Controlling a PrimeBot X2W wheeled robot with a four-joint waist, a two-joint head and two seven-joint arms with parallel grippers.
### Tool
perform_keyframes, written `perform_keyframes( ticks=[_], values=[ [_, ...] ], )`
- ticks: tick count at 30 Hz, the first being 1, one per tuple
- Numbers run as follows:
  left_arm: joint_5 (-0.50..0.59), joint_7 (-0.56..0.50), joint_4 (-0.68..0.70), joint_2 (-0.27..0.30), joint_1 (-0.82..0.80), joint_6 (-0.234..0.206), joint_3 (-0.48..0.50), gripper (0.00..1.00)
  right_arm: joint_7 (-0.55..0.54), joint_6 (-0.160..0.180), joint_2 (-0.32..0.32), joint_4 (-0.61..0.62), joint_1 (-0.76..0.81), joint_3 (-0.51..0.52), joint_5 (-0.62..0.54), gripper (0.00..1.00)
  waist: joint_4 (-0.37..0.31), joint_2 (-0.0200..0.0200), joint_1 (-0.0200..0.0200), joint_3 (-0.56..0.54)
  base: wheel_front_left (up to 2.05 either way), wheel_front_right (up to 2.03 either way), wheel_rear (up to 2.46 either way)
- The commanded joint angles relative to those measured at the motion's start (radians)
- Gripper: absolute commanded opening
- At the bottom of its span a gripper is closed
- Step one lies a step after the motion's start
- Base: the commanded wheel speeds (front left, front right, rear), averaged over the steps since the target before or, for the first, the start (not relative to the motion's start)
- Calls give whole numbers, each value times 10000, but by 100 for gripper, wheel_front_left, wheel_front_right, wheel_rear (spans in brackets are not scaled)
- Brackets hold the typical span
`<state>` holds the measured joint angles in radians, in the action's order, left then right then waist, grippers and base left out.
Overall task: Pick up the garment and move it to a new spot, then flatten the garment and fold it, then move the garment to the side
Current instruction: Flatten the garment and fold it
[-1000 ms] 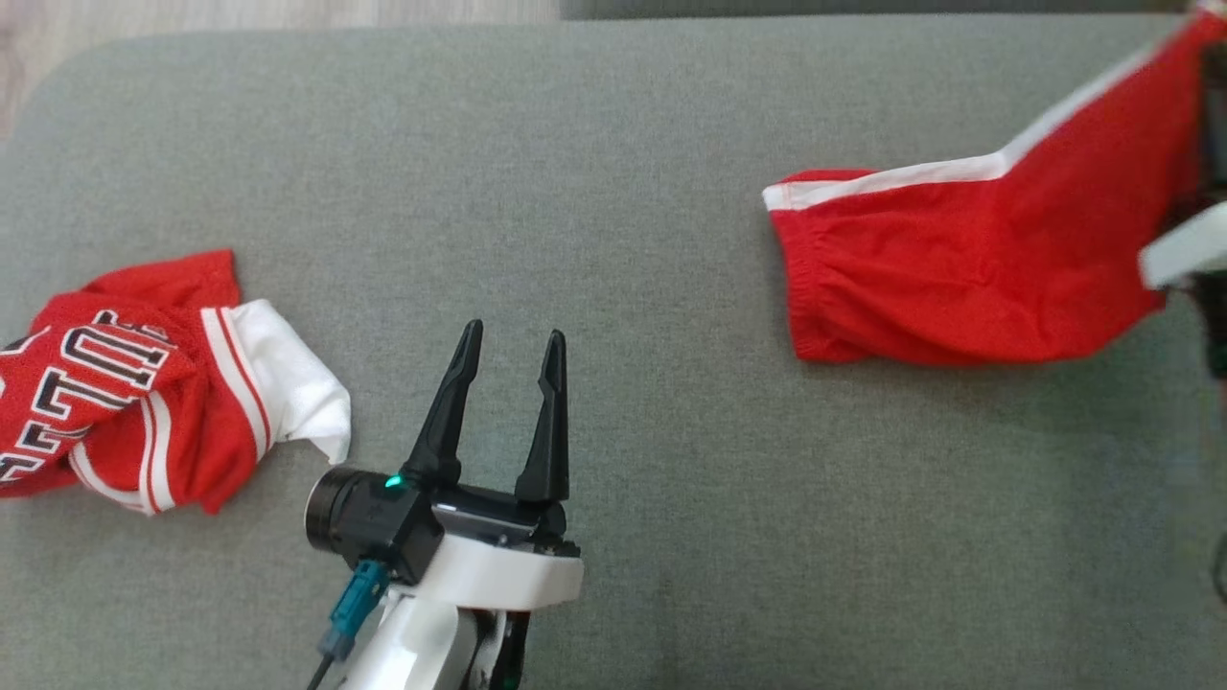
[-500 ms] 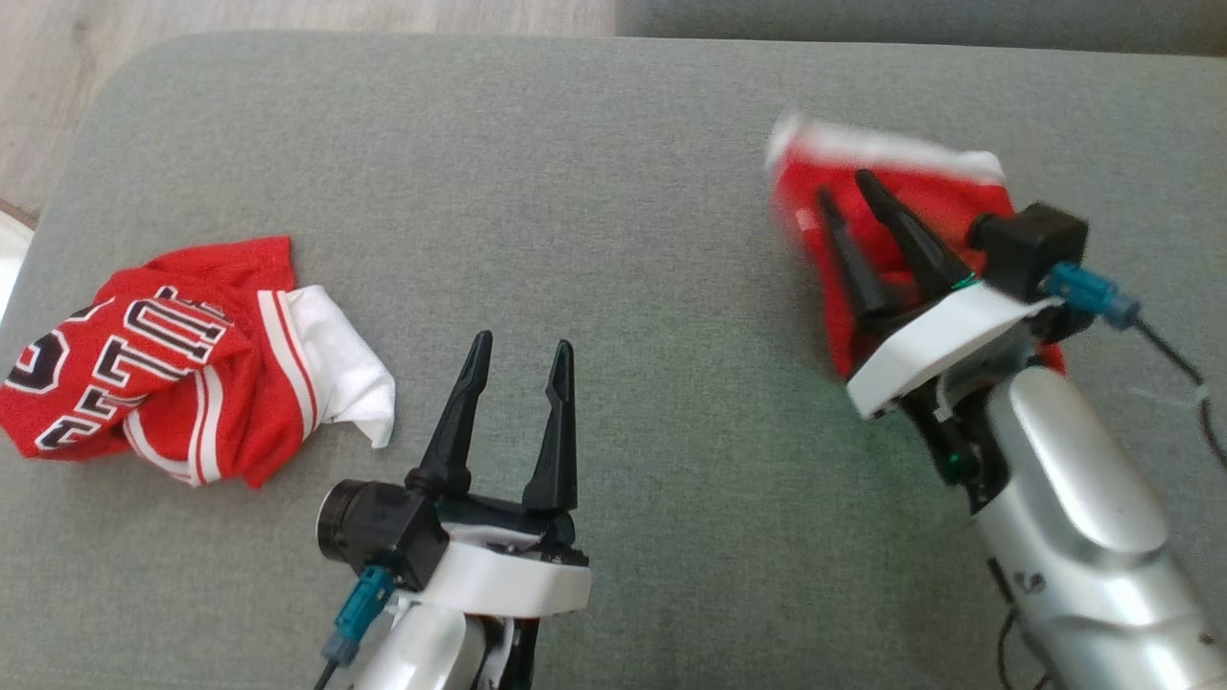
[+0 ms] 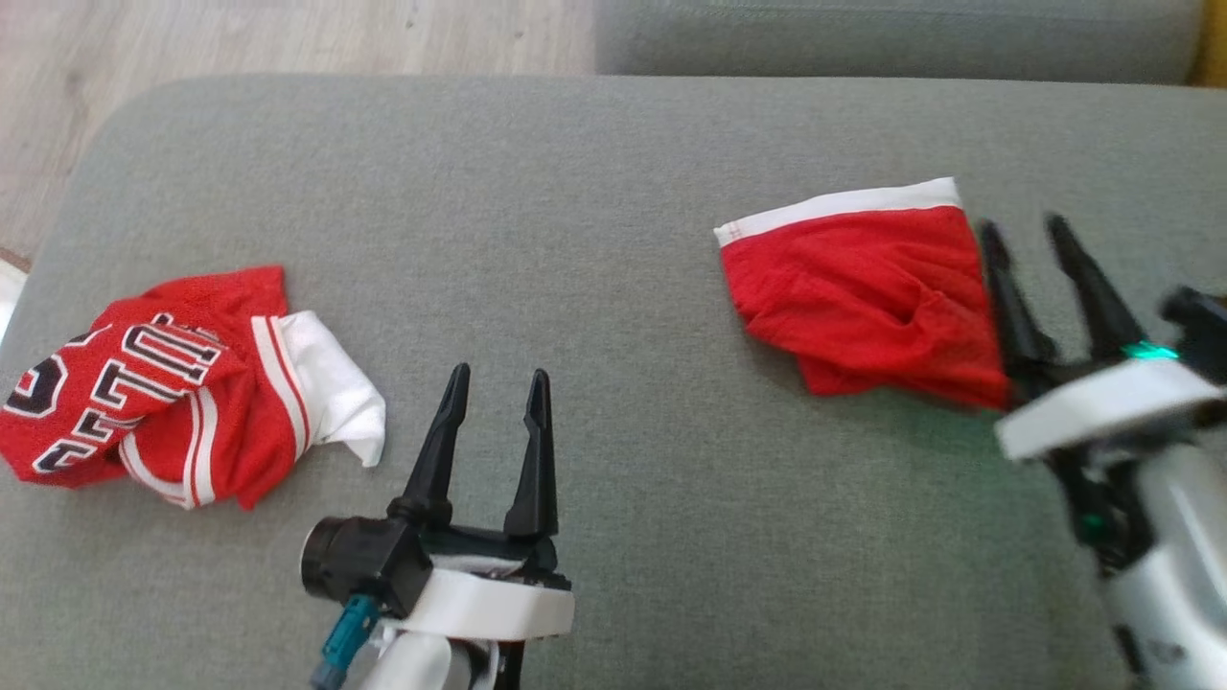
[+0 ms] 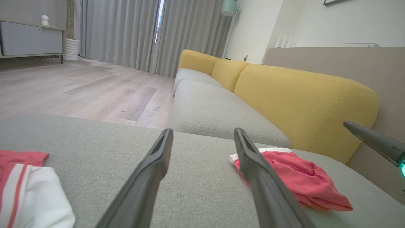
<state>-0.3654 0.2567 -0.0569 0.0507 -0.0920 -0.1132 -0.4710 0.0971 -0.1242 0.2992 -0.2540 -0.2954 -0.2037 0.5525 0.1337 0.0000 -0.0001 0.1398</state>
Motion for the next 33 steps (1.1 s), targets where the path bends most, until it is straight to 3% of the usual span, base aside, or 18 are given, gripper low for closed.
perform_keyframes(
  ticks=[1,3,4,5,6,11,12,17,25,33],
  values=[
    [156,51,390,-5,-196,36,408,100,-75,-65,331,382,-18,42,207,100,-47,0,1,-49,0,0,0],
    [201,51,416,-5,-149,70,433,100,-303,-65,629,403,216,191,652,100,-45,0,1,-76,0,0,0],
    [218,51,428,-5,-129,83,436,100,-494,-65,774,437,314,185,955,82,-35,0,1,-82,0,0,0],
    [227,51,444,-5,-109,90,437,100,-734,-65,893,475,378,179,1343,27,-25,0,1,-77,0,0,0],
    [225,51,467,-5,-98,94,432,100,-1044,-65,1013,518,403,146,1804,0,-7,0,1,-49,0,0,0],
    [200,51,565,-5,-263,138,220,100,-3160,-65,1667,523,-139,138,4548,0,262,0,1,338,0,0,0],
    [200,51,565,-5,-263,138,220,100,-3160,-65,1667,523,-139,138,4548,0,262,0,1,338,0,0,0],
    [39,51,532,-5,-587,193,-211,100,-5506,-65,2282,110,-1016,265,6715,0,756,0,1,818,0,0,0],
    [-297,51,531,-5,-921,101,-623,100,-7792,-65,3124,-682,-1509,-217,7260,0,1281,0,1,1265,0,0,0],
    [-323,51,635,-5,-1062,9,-494,100,-9268,-65,3235,402,-589,-826,7915,0,1150,0,1,1335,0,0,0]
  ],
)
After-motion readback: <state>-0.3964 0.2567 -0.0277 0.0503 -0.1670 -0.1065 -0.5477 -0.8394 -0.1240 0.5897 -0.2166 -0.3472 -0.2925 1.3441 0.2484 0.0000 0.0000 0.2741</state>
